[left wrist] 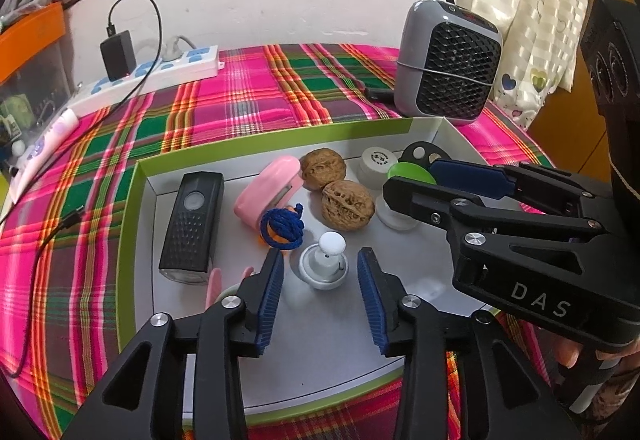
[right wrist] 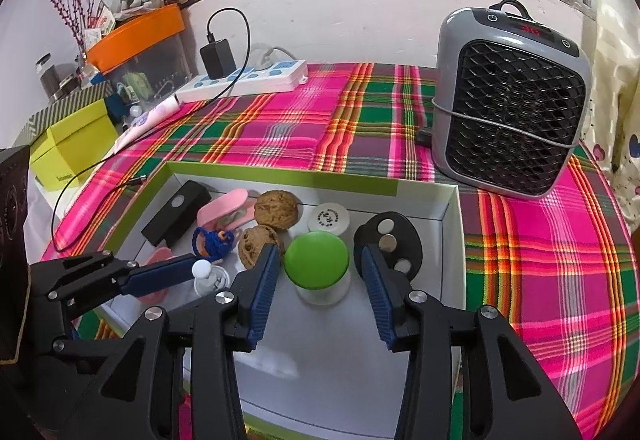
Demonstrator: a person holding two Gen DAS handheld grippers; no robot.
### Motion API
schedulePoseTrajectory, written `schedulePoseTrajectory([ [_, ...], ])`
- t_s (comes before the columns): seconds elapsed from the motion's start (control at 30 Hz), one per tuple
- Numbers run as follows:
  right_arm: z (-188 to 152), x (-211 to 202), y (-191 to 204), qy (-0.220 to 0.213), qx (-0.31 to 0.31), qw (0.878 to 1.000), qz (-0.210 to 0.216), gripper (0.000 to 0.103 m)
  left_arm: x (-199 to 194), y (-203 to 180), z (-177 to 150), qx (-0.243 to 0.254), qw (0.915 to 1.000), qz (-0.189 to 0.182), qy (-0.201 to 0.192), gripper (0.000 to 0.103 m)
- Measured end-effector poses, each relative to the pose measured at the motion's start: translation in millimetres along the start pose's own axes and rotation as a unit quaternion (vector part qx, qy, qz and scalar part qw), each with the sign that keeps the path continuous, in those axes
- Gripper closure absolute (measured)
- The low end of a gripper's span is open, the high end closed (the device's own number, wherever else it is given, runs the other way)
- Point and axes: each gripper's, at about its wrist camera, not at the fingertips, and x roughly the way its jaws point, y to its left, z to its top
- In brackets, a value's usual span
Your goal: Organize objects
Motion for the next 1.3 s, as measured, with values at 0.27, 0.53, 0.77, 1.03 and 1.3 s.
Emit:
schedulePoseTrajectory([
  [0.27, -2.8, -7.7, 2.1, -0.006, 0.004, 1.0, -0.002, 0.058, -10.1, 0.1, -0.9, -0.002, 1.0, 0.005, -0.007, 0.064],
  [0.53, -7.7, -26.1, 6.3, -0.018, 0.007, 1.0, -0.011, 0.059, -25.6, -1.1, -8.5, -0.011, 0.9998, 0.008, -0.014, 0.064],
  [0.77, -16.5, -41.3, 10.1, -0.023, 0.013, 1.0, -0.013, 0.058, -44.1, -6.0, -18.0, -0.01, 0.9995, 0.02, -0.024, 0.064],
  [1.03, -30.7, -59.4, 14.6, -0.029, 0.02, 0.999, -0.019, 0.059, -63.3, -10.3, -29.8, -0.015, 0.9989, 0.028, -0.035, 0.064],
  [1.3, -52.4, -80.2, 21.7, -0.026, 0.024, 0.999, -0.021, 0.059, -82.3, -15.3, -49.2, -0.027, 0.9982, 0.031, -0.044, 0.064],
])
